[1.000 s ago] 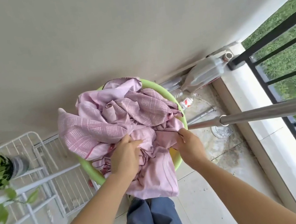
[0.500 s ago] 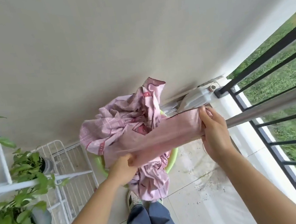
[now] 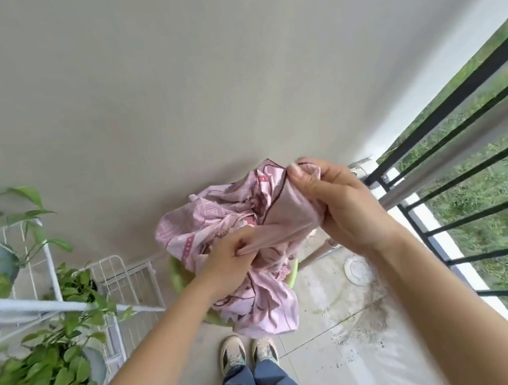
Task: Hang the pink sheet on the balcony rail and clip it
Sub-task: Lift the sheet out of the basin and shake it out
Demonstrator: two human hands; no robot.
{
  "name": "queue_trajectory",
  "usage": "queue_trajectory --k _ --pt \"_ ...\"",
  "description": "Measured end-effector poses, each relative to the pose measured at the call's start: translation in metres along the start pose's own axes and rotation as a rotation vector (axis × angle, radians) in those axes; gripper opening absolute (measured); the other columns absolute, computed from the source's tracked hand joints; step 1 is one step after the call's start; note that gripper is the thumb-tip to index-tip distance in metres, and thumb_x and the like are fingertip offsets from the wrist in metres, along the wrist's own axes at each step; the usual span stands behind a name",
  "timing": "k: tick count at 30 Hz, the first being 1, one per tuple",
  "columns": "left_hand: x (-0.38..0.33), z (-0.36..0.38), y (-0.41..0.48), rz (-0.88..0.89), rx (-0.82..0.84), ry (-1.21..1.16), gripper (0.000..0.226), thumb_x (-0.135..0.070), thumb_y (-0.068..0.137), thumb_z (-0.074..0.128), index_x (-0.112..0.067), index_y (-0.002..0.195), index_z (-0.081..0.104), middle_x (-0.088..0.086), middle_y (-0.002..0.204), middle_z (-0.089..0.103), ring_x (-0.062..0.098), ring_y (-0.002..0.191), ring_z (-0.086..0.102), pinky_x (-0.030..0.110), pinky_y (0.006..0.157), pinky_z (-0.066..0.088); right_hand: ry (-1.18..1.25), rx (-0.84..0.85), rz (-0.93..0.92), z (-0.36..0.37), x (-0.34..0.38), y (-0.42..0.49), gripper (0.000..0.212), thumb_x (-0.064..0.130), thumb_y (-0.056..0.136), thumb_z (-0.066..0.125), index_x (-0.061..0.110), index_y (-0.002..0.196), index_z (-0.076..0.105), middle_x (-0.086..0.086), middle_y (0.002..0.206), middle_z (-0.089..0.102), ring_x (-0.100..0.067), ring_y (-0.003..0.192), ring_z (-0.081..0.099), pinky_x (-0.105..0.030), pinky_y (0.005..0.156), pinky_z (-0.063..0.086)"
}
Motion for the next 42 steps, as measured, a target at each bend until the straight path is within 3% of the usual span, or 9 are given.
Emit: queue_trajectory --k 6,10,13,18,24,31,36,40,42 --pt "-0.06 -0.088 -0.029 -0.009 -0.294 -0.497 0.018 -0.015 0.083 0.065 -0.022 0.07 0.075 -0.014 0.067 0.072 0.006 0.077 0.066 0.017 0.086 0.047 0.185 0.078 -0.18 -0.001 0.075 0.008 0.027 0.009 0.088 0.042 0.012 0.106 0.062 0.004 0.087 0.067 -0.014 0.086 0.061 -0.029 0.08 0.046" --pt "-0.072 -0.102 -0.042 -0.002 -0.255 -0.659 0.023 -0.008 0.09 0.05 -0.011 0.1 0.071 0.002 0.088 0.076 0.012 0.089 0.071 0.034 0.098 0.043 -0.243 0.034 0.07 -0.029 -0.01 0.021 0.071 -0.002 0.055 0.048 0.007 0.125 0.053 -0.01 0.124 0.061 -0.024 0.117 0.054 -0.034 0.093 0.043" --pt "-0.073 -0.091 -0.05 -0.028 -0.173 -0.696 0.033 -0.008 0.088 0.046 -0.008 0.117 0.063 0.006 0.114 0.07 0.016 0.107 0.066 0.034 0.098 0.043 -0.631 -0.082 0.367 -0.06 -0.103 0.021 0.076 0.003 0.066 0.07 0.017 0.137 0.047 0.001 0.137 0.049 -0.021 0.129 0.044 -0.025 0.097 0.034" --pt "-0.072 -0.094 -0.059 -0.02 -0.16 -0.667 0.026 -0.011 0.087 0.047 -0.013 0.101 0.069 0.001 0.1 0.075 0.01 0.094 0.07 0.029 0.086 0.046 -0.878 -0.227 0.443 -0.086 -0.156 0.032 0.023 0.028 0.095 0.054 0.009 0.095 0.067 0.004 0.071 0.057 -0.008 0.058 0.048 -0.026 0.064 0.039" --pt "-0.059 -0.129 -0.058 -0.031 -0.206 -0.466 0.052 -0.035 0.059 0.069 -0.011 0.104 0.071 0.007 0.104 0.074 0.025 0.104 0.066 0.039 0.097 0.045 -0.604 -0.674 -0.1 -0.081 0.025 0.043 0.025 0.015 0.098 0.039 0.009 0.078 0.052 -0.002 0.063 0.048 -0.009 0.06 0.047 -0.025 0.054 0.038" --pt "-0.104 -0.15 -0.04 0.183 -0.242 -0.63 0.04 -0.021 0.05 0.077 -0.014 0.088 0.068 0.01 0.084 0.067 0.021 0.078 0.065 0.034 0.081 0.049 -0.627 -0.186 -0.517 0.026 0.178 0.018 0.028 0.011 0.095 0.047 -0.01 0.077 0.046 -0.006 0.07 0.034 -0.018 0.061 0.032 -0.03 0.051 0.024" --pt "-0.144 -0.113 -0.026 0.208 -0.024 -0.375 0.1 -0.017 0.054 0.086 -0.048 0.132 0.032 -0.005 0.117 0.063 0.008 0.104 0.064 0.028 0.089 0.05 -0.703 -0.006 -0.405 0.058 0.146 0.015 0.031 0.01 0.095 0.053 0.015 0.064 0.055 0.015 0.051 0.042 -0.001 0.047 0.037 -0.016 0.047 0.029" --pt "-0.152 -0.087 -0.021 0.14 -0.191 0.006 0.011 -0.024 0.085 0.066 -0.021 0.096 0.067 -0.005 0.087 0.071 0.013 0.09 0.068 0.021 0.067 0.051 -0.652 0.058 -0.364 0.073 0.123 0.014 0.014 0.013 0.093 0.057 0.008 0.082 0.065 -0.006 0.067 0.063 -0.013 0.063 0.057 -0.031 0.064 0.048" --pt "-0.143 -0.099 -0.023 0.086 -0.323 -0.058 0.014 -0.02 0.09 0.056 -0.017 0.084 0.068 0.001 0.082 0.071 0.015 0.083 0.067 0.031 0.067 0.05 -0.563 0.037 -0.291 0.053 0.111 0.015 0.015 0.015 0.087 0.067 0.013 0.102 0.065 -0.004 0.084 0.07 -0.012 0.078 0.065 -0.028 0.076 0.052"
Point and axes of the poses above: each hand's wrist, its own y-axis towards the middle knuckle, its own z-axis out of the palm, x = y × z, the point moved 8 cm from there along y, towards the middle knuckle
